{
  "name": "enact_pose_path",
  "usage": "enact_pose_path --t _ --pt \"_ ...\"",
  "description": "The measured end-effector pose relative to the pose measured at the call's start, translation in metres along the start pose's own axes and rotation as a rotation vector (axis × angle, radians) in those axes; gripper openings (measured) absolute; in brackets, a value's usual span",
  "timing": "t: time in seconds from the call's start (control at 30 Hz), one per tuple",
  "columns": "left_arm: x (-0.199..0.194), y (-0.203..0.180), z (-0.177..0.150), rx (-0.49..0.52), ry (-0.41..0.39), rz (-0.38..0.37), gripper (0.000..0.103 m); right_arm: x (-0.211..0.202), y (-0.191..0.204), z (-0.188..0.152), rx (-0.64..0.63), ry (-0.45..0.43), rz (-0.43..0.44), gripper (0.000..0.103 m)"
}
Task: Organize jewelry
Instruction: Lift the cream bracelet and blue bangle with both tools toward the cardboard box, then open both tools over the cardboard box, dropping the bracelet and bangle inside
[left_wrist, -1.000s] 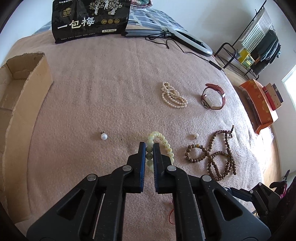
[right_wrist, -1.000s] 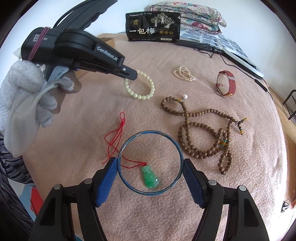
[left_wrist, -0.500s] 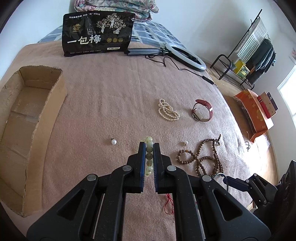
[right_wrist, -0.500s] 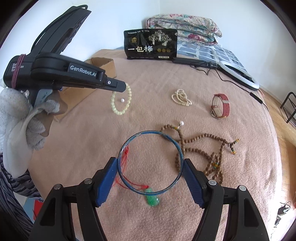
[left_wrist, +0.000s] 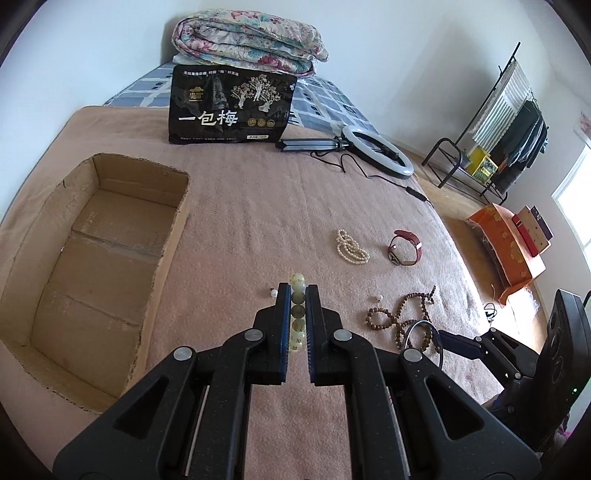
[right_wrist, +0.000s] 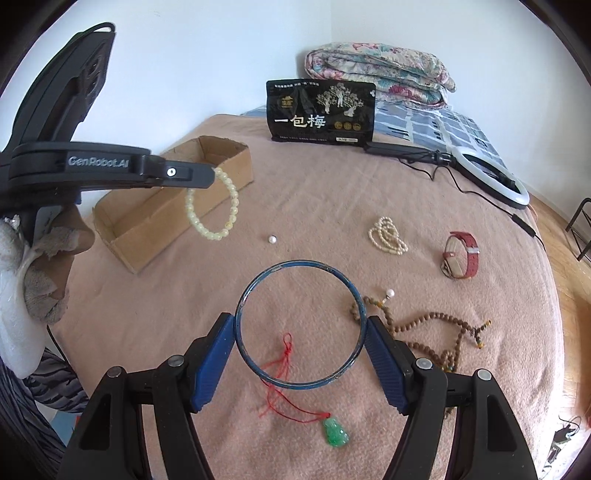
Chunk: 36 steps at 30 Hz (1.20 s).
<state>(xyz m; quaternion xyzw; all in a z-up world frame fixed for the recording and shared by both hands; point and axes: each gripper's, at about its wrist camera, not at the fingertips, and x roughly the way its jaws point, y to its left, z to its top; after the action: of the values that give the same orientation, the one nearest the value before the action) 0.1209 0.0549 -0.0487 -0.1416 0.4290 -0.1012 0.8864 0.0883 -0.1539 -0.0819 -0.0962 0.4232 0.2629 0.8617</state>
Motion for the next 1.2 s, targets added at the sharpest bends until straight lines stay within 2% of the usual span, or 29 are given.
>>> enact_pose_path --t 0.7,0.9,1.2 --pt "-0.079 0.087 0.009 -0.135 -0.129 0.089 0.005 0.017 0.046 0.059 -0.021 -0.032 0.068 0.073" --pt "-0.097 0.110 0.003 -0.149 -0.135 0.139 0.005 0.025 0.065 0.087 -0.039 -0.043 0.101 0.073" --pt "-0.106 0.145 -0.010 -0.185 -0.139 0.197 0.005 0.060 0.097 0.118 -0.095 -0.033 0.120 0.073"
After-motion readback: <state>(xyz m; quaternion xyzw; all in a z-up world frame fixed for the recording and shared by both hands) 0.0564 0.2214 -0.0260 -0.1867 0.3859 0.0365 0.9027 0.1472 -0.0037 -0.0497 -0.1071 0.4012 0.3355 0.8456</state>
